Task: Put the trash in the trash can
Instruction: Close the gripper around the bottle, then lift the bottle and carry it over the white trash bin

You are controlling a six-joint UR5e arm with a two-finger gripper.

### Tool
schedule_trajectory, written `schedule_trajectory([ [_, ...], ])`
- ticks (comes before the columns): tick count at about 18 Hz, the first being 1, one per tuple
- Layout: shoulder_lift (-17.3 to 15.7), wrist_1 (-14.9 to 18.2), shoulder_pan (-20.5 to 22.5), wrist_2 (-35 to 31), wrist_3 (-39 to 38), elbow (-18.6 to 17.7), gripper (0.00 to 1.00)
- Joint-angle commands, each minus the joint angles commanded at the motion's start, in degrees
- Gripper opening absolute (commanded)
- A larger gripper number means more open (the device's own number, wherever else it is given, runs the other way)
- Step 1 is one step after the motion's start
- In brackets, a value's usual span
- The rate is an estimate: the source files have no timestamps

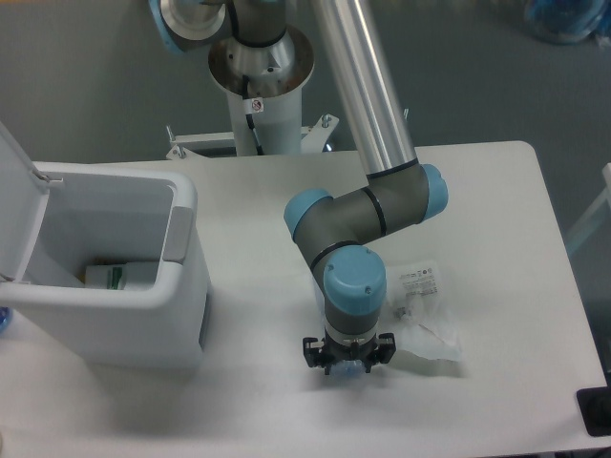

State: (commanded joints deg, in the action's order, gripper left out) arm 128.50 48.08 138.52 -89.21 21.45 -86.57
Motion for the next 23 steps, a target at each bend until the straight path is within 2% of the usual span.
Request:
schedule_trajectory([
  [8, -0.88, 0.00, 0.00, -0.09, -0.09, 0.79, 0.67],
  [12, -3.94, -0.09, 0.09, 0.00, 0.62, 1.58, 0.67],
  [18, -5.62, -1.40, 0.53, 0.35, -0.61, 10.18, 0.67],
  [23, -11.59, -5.09, 2.11, 2.71, -4.82, 11.51, 0.67],
])
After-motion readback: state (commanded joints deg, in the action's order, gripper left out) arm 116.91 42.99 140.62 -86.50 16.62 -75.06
